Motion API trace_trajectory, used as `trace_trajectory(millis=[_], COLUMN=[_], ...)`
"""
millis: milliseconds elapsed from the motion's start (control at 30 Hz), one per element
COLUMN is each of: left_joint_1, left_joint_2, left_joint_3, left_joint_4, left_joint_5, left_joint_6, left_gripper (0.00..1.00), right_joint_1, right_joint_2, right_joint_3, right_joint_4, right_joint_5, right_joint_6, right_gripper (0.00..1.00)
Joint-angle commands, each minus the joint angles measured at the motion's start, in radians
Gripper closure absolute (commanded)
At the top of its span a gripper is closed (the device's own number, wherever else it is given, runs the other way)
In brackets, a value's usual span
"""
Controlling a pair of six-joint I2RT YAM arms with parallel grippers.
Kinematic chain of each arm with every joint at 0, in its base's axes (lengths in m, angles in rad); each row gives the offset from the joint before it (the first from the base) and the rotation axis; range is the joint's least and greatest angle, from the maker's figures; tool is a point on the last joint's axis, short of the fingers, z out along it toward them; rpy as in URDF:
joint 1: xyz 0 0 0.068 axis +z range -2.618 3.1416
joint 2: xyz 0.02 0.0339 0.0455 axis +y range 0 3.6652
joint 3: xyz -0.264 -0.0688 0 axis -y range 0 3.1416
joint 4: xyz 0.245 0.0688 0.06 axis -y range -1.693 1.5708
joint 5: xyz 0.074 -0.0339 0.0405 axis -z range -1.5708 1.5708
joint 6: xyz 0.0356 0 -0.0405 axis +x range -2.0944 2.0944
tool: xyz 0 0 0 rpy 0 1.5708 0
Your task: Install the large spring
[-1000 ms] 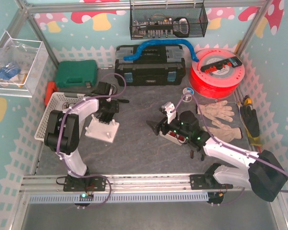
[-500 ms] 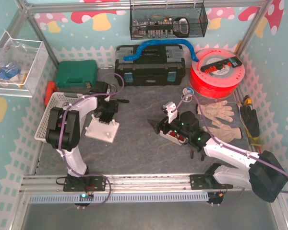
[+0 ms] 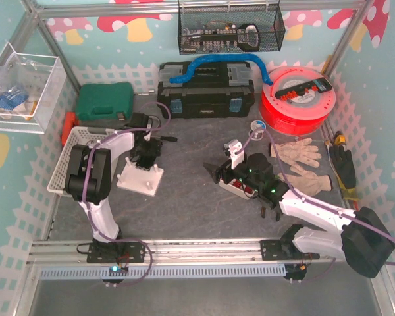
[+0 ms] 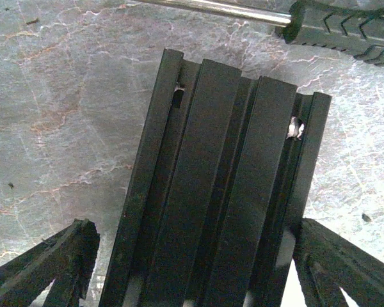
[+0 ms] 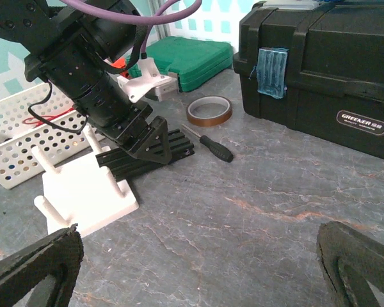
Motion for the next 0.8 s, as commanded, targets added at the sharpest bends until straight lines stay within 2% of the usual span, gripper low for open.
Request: trace_trajectory(millis=[0, 167, 400, 533, 667, 767], left_joint_1=[0.007, 0.007, 0.007, 0.005, 0.004, 0.005], left_joint_2=[0.018, 0.028, 0.001, -0.028, -0.062, -0.075], left_joint_3=[0.025, 0.026, 0.025, 0.033, 0.043, 0.060], left_joint_4=[-0.006, -0.006, 0.001, 0.017, 0.077, 0.145], left_joint_5=[0.008, 0.009, 0.011, 0.013, -0.003, -0.052], left_joint_6=[0.018, 0.023, 0.030, 0.037, 0.034, -0.009], left_gripper=[0.19, 0.25, 0.40, 0.53, 0.64, 0.69], right_joint_1=[0.010, 0.009, 0.010, 0.010, 0.010, 0.010], right_joint_2=[-0.015, -0.022, -0.032, -0.032, -0.037, -0.038], right_joint_3=[-0.010, -0.009, -0.009, -0.006, -0.008, -0.009], right_joint_4=[0.005, -0.004, -0.012, -0.015, -0.016, -0.018], right_joint_5=[0.012, 0.029, 0.042, 0.040, 0.048, 0.053], right_joint_6=[-0.011, -0.012, -0.011, -0.010, -0.011, -0.012], right_gripper=[0.01, 0.01, 0.01, 0.01, 0.01, 0.01])
